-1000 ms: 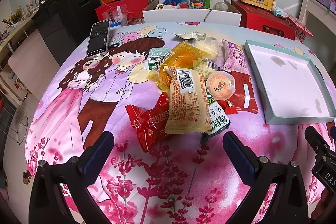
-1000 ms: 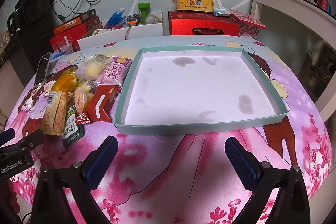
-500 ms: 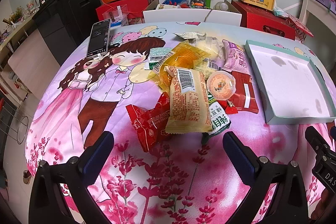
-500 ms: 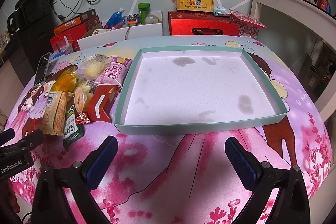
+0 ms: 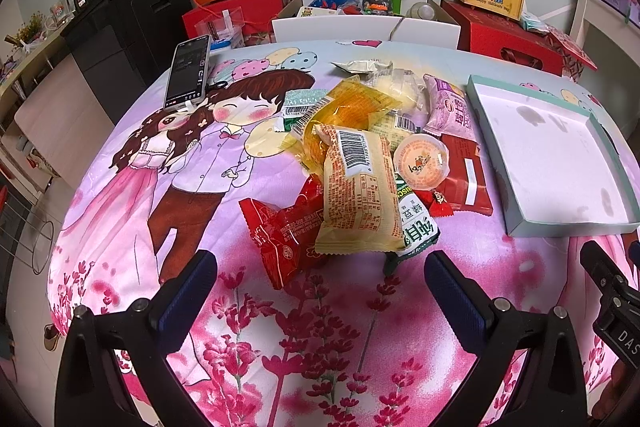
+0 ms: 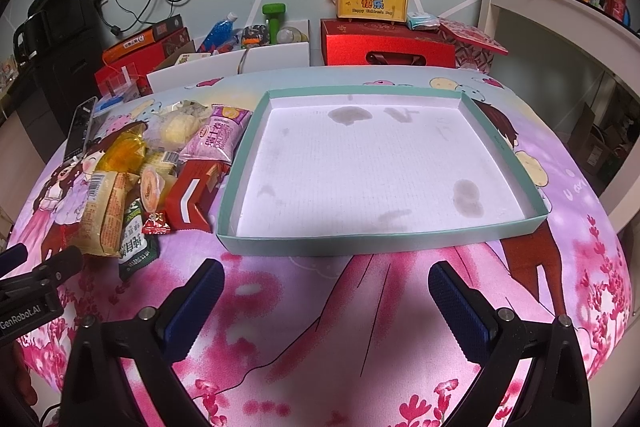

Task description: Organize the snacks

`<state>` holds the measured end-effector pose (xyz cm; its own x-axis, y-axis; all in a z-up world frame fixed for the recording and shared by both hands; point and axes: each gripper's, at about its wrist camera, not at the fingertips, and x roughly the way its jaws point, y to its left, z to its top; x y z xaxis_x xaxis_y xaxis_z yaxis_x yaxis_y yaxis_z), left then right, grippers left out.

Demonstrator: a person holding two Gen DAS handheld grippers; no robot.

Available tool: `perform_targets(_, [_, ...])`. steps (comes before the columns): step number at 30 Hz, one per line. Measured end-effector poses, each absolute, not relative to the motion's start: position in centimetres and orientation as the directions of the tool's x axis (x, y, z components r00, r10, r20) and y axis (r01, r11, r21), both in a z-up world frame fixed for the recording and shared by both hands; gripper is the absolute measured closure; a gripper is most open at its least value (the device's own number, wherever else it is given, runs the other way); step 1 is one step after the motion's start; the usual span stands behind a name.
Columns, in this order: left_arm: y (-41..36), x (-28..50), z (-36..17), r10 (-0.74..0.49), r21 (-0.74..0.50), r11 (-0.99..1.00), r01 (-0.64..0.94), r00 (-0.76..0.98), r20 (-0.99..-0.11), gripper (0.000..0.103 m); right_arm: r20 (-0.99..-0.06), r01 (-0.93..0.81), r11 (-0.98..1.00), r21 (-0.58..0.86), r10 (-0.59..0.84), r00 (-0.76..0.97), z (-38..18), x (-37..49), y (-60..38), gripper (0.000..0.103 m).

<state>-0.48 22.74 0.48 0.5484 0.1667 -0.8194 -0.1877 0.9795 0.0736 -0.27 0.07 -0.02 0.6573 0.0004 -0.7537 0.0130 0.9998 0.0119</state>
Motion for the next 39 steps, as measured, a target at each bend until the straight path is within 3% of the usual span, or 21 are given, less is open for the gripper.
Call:
perform_targets(24, [22.7, -0.1, 0.8, 0.181, 0.096, 0.979, -0.182, 0.541, -0.821, 0.000, -0.761, 0.006, 1.000, 0.017, 0.009, 0.649, 0.1, 0.1, -0.2, 0.000])
perform_targets(39, [29.0, 3.5, 2.7, 0.104, -0.099, 0.936, -0.339, 0.535, -0.839, 0.000, -0.751, -0.079, 0.995, 0.063, 0.099, 0.653, 2.2, 5.7, 4.9, 0.000])
